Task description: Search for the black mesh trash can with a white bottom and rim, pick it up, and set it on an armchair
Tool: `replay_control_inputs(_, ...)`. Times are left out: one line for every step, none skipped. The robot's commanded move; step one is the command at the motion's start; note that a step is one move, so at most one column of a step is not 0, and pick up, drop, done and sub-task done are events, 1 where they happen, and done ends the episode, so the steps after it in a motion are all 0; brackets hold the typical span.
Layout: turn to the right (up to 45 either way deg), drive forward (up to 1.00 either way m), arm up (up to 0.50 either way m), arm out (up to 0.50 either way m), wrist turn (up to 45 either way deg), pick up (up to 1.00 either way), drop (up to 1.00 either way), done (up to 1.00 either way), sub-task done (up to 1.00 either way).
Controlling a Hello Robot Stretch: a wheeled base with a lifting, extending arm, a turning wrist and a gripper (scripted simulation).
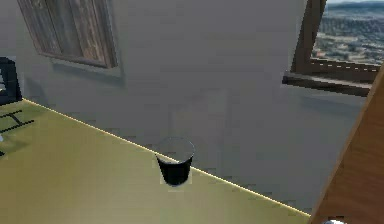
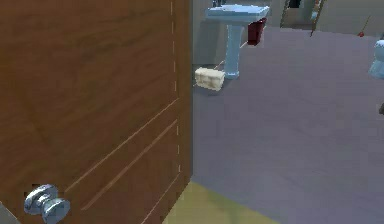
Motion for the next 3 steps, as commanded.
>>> replay_control_inputs(3.0, 0.0, 0.0, 0.0, 0.0, 0.0, 0.0, 0.0, 0.0)
replay_control_inputs(0.0, 0.6, 0.0, 0.0, 0.0, 0.0, 0.0, 0.0, 0.0)
replay_control_inputs(-45.0, 0.0, 0.0, 0.0, 0.0, 0.0, 0.0, 0.0, 0.0)
